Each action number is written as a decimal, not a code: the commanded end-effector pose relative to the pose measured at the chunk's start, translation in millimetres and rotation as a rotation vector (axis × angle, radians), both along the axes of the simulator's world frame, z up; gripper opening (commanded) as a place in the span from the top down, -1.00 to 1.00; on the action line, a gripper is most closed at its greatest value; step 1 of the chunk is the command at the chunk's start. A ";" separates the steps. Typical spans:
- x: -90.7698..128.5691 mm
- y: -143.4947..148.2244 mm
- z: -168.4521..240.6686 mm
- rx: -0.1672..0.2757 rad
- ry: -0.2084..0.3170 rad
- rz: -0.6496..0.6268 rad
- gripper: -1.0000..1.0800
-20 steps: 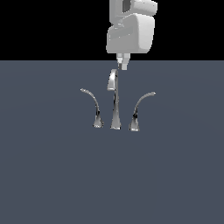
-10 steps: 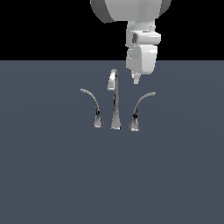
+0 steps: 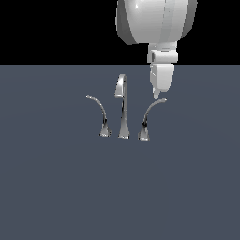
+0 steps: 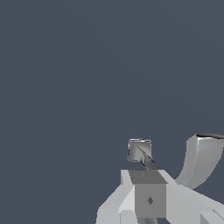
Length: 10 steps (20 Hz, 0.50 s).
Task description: Turn on the faucet by rotating a designated handle.
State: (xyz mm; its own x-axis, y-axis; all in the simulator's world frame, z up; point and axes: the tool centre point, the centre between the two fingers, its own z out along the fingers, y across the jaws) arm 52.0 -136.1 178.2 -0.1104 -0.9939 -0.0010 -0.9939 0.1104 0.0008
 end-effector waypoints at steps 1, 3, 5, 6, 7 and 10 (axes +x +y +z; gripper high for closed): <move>2.7 -7.5 -5.0 -0.002 -0.001 -0.033 1.00; 3.6 -11.1 -7.3 -0.002 -0.001 -0.049 1.00; 3.9 -12.9 -8.3 -0.002 -0.001 -0.056 1.00; 3.9 -13.1 -8.4 -0.001 -0.001 -0.057 1.00; 3.9 -13.1 -8.4 -0.001 -0.001 -0.057 1.00; 3.7 -13.1 -8.4 -0.002 0.000 -0.056 1.00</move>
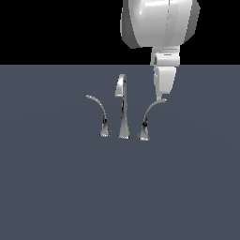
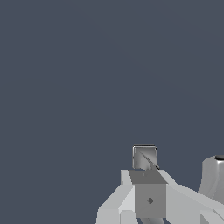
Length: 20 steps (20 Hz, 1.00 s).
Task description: Turn on the faucet by rotating a designated handle.
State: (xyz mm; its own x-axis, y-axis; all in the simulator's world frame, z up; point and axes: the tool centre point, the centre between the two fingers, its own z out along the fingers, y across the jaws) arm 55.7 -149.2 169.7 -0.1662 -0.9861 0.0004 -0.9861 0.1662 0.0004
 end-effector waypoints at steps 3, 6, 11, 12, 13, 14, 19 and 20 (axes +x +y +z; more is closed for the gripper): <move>-9.0 -2.0 0.0 0.000 0.000 0.000 1.00; -18.4 -4.3 0.0 0.000 0.000 0.000 1.00; -34.3 -7.8 0.0 0.000 0.000 0.000 1.00; -37.6 -8.8 0.1 0.000 0.000 -0.001 1.00; -40.9 -9.6 0.1 0.000 0.000 -0.001 1.00; -44.1 -10.3 0.1 0.000 0.000 -0.001 1.00; -43.7 -0.4 0.1 0.000 -0.010 0.008 1.00; -46.8 0.6 0.0 0.000 -0.009 0.007 1.00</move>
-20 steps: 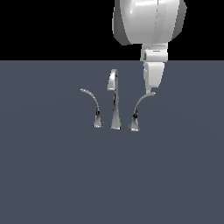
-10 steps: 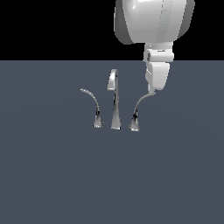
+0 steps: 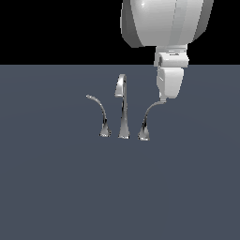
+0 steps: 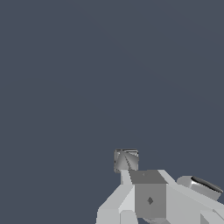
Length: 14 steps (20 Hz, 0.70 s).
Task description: Turn on the faucet by rotating a designated handle.
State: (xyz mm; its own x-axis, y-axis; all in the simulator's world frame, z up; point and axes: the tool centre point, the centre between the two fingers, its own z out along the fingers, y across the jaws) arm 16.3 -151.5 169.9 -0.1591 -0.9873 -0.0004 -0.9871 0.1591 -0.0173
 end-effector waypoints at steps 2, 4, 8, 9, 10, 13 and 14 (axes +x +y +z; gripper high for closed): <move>-13.7 5.1 -0.1 0.002 0.010 -0.001 1.00; -20.0 7.2 -0.2 0.002 0.011 -0.002 1.00; -32.7 11.7 -0.1 0.002 0.014 -0.005 1.00; -35.9 12.8 -0.1 0.002 0.014 -0.005 1.00; -39.1 13.9 -0.1 0.002 0.015 -0.006 1.00; -45.6 16.2 -0.1 0.002 0.016 -0.007 1.00; -40.9 8.3 -0.8 -0.001 0.010 -0.017 1.00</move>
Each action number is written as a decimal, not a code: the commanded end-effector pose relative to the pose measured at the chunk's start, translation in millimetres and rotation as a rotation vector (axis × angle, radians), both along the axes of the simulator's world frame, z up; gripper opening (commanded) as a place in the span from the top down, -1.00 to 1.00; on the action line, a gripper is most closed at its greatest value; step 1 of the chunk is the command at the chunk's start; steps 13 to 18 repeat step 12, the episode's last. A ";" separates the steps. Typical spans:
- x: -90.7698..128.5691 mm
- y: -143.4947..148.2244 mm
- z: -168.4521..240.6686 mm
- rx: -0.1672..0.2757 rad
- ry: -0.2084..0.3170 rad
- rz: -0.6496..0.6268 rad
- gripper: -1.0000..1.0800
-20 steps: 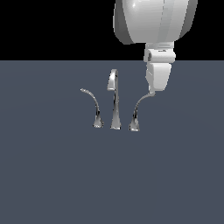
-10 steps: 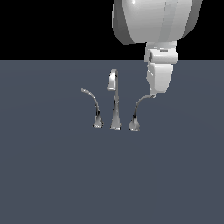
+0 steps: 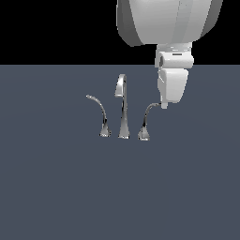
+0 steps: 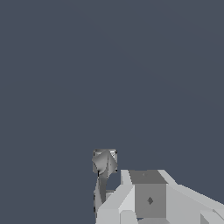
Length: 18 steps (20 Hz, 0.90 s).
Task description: Turn on the faucet by rotating a designated handle.
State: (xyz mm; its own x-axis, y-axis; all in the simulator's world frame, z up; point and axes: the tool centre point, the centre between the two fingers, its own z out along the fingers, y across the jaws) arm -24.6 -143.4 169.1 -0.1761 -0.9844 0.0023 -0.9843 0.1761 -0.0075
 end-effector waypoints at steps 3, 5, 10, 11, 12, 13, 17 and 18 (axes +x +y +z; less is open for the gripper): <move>-4.5 14.7 0.2 0.001 0.002 0.002 1.00; -7.6 24.6 0.3 0.002 0.003 0.004 1.00; -15.6 50.1 0.6 0.003 0.006 0.008 1.00; -17.2 55.3 0.7 0.003 0.007 0.009 1.00; -17.2 55.3 0.7 0.003 0.007 0.009 1.00; -17.2 55.3 0.7 0.003 0.007 0.009 1.00; -17.2 55.3 0.7 0.003 0.007 0.009 1.00; -17.2 55.3 0.7 0.003 0.007 0.009 1.00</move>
